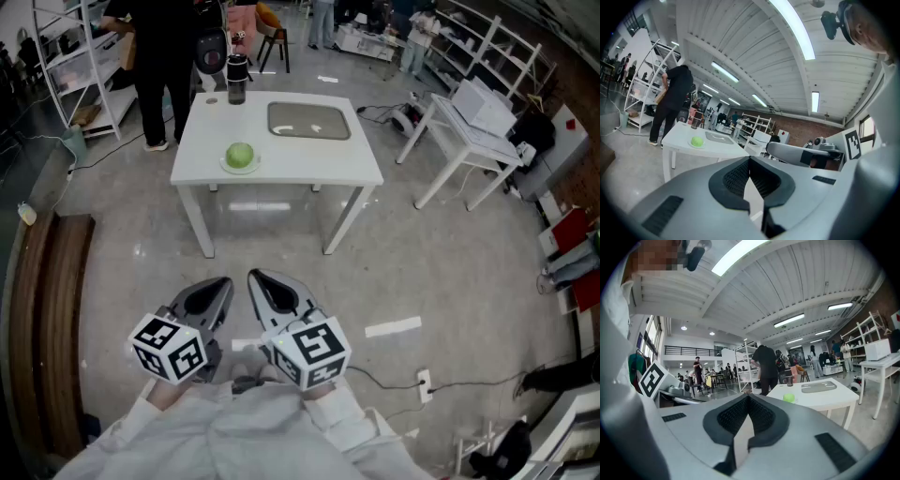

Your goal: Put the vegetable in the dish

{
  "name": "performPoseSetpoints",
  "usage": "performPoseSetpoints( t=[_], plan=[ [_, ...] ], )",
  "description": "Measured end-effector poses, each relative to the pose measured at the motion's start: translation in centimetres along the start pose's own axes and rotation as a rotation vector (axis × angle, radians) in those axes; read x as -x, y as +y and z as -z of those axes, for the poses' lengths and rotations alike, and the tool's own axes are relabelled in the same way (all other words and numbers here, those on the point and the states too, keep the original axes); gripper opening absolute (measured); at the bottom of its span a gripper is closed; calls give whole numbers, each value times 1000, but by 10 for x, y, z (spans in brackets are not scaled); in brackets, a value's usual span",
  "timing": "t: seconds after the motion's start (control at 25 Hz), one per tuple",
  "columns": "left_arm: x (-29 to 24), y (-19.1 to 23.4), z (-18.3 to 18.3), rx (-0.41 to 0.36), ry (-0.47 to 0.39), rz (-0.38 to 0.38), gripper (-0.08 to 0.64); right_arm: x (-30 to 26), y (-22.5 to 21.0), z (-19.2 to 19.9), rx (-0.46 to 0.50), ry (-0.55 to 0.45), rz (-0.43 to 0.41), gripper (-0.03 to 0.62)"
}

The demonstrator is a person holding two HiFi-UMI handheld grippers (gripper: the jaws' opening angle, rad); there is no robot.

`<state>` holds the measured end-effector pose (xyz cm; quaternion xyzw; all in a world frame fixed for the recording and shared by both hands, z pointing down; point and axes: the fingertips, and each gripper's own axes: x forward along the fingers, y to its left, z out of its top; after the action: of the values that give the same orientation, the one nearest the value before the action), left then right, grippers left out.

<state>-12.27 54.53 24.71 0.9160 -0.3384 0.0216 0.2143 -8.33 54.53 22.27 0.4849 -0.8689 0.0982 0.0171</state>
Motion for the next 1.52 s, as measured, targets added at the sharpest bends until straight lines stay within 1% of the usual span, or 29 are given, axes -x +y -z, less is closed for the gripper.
performPoseSetpoints(
  t=[0.16, 0.28, 0.44, 0.56, 0.72, 0.76, 0.88, 1.0, 1.2, 1.28, 1.44, 1.52],
  plan=[
    [-4, 2, 3, 1, -4, -7, 8, 0, 0, 2, -9, -7, 2, 12],
    [-4, 4, 7, 9, 2, -12, 8, 0, 0, 7, -11, 7, -1, 13],
    [-7, 2, 10, -10, 16, -17, 8, 2, -5, 10, -5, 16, 11, 12],
    [-10, -1, 11, 2, 17, -10, 8, 3, -6, 10, -4, 13, 5, 12],
    [-17, -2, 17, 14, 27, -5, 8, 5, -8, 8, -71, -42, -26, 14],
    [-20, -2, 18, 20, 29, -4, 8, 5, -10, 8, -75, -41, -31, 14],
    [-27, -4, 20, 23, 37, -3, 8, 5, -17, 12, -43, -14, -20, 14],
    [-36, -6, 21, 29, 42, -5, 8, 5, -23, 16, -50, -1, -25, 14],
    [-47, -8, 23, 49, 26, -24, 8, 9, -36, 19, -25, 0, -36, 14],
    [-47, -7, 28, 60, 26, -36, 8, 11, -39, 24, -30, 8, -46, 14],
    [-46, -10, 45, 87, 46, -58, 8, 13, -36, 40, -68, 34, -76, 14],
    [-48, -11, 46, 87, 53, -60, 8, 14, -36, 44, -64, 50, -75, 14]
  ],
)
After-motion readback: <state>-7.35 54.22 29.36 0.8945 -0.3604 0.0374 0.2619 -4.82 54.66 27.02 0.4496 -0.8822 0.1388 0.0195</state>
